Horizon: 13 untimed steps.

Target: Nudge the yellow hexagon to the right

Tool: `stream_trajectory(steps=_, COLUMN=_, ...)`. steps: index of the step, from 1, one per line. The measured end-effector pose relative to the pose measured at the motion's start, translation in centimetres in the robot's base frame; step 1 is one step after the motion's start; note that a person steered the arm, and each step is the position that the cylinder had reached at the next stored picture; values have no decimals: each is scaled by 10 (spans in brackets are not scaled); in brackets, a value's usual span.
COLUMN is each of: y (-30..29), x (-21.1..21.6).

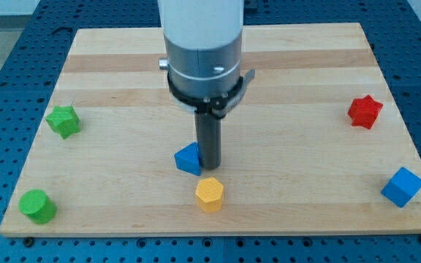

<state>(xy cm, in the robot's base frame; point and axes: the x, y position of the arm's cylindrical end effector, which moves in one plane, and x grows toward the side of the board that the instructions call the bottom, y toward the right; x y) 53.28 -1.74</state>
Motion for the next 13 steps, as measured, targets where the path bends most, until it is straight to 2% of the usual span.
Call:
stream_trajectory(steps=1, y=0, x=21)
stream_trajectory(steps=2, y=4, x=20)
stream_trajectory(steps=4, y=23, x=-92)
stream_trajectory(steps=5, y=8, x=-102)
stream_trajectory(steps=6, y=-36, x=-81)
stream_trajectory(steps=7, y=-82, x=-41)
stream_trajectory(steps=10, y=-87, x=6)
stream_trajectory(steps=11, y=-97, x=58)
stream_trajectory(steps=12, y=-98, x=86)
stream_trajectory(steps=13, y=-84, x=86)
